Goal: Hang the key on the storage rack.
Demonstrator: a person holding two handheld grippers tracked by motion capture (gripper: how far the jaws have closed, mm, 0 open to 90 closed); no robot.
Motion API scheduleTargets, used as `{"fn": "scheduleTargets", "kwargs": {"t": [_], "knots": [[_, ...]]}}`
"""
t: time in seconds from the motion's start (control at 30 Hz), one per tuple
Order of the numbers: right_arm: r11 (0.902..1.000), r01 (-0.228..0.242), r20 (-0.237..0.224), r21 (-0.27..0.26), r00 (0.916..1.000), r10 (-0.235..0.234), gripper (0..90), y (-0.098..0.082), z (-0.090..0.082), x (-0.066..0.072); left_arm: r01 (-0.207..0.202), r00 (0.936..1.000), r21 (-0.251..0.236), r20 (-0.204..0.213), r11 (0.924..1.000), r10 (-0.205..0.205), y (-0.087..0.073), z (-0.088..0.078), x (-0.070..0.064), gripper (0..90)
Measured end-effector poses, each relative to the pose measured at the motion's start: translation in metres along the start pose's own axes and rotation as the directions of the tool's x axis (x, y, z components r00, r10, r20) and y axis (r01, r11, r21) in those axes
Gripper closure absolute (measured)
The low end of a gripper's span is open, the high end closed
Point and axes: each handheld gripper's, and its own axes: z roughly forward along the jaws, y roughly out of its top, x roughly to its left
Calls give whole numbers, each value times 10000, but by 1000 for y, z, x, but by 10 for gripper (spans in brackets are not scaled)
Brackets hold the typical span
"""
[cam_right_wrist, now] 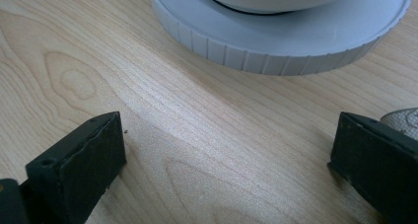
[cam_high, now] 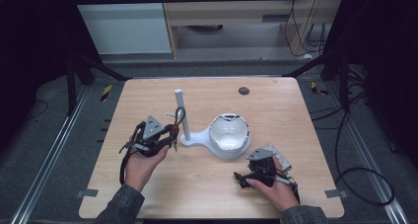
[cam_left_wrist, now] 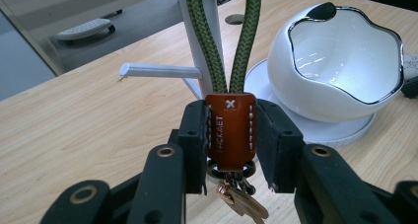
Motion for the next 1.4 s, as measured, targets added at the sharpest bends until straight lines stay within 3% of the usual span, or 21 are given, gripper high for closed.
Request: {"fn": "scheduleTargets", "kwargs": {"t": [0.6, 0.77, 1.0, 1.13, 1.23, 1.4], "knots": [[10000, -35, 27, 0, 10000, 35, 2, 0, 0, 0, 253, 9997, 2, 50, 9997, -253, 0, 12, 1, 650], [10000, -40, 27, 5, 10000, 40, 2, 0, 0, 0, 309, 9995, -2, 72, 9995, -309, -2, 12, 2, 582], [10000, -78, 72, 23, 9999, 78, 2, 0, 0, 1, 313, 9995, 270, 42, 9991, -314, -17, 13, 6, 373], [9999, -86, -62, 101, 9999, 87, 49, 1, -2, -1, 487, 9983, 650, 292, 9967, -507, -37, 21, 12, 194], [9998, -69, -156, 201, 9999, 72, 43, 6, -10, -4, 626, 9972, 906, 360, 9939, -661, -54, 28, 16, 114], [9993, 318, 580, 171, 9978, -327, 56, 19, -38, -10, 503, 9977, 1315, 393, 9900, -560, -65, 29, 26, 54]]}}
